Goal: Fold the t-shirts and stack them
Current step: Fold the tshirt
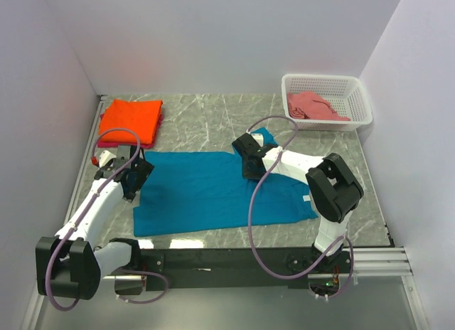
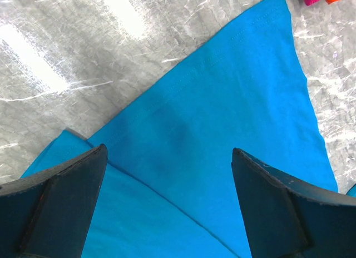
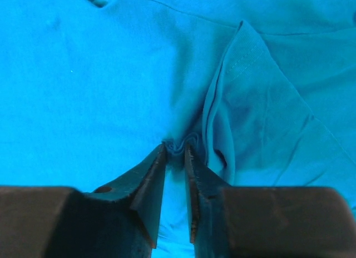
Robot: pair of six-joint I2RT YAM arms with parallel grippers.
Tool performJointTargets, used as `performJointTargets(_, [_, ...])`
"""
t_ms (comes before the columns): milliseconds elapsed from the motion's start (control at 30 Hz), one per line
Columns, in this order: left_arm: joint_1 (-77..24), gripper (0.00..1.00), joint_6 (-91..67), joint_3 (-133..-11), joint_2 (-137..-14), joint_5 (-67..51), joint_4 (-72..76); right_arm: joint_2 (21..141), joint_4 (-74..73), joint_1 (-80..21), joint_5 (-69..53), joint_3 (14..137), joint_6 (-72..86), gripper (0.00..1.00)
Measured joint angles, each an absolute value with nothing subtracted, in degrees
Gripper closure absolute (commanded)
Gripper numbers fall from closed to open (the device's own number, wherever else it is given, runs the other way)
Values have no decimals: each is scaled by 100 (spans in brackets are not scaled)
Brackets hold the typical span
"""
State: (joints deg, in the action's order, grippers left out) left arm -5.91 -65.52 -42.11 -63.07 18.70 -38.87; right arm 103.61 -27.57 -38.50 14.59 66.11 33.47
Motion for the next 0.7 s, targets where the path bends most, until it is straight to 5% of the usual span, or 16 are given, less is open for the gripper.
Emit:
performJointTargets(367, [-591,0,-6536,-4211,-6178,1872,-4016,10361,-2941,-4025,1546,6611,3393,67])
performJointTargets(700, [-591,0,-6536,-4206,-6123,1872,-4014,10309,-2967,-4112,1649,6608,3557,98])
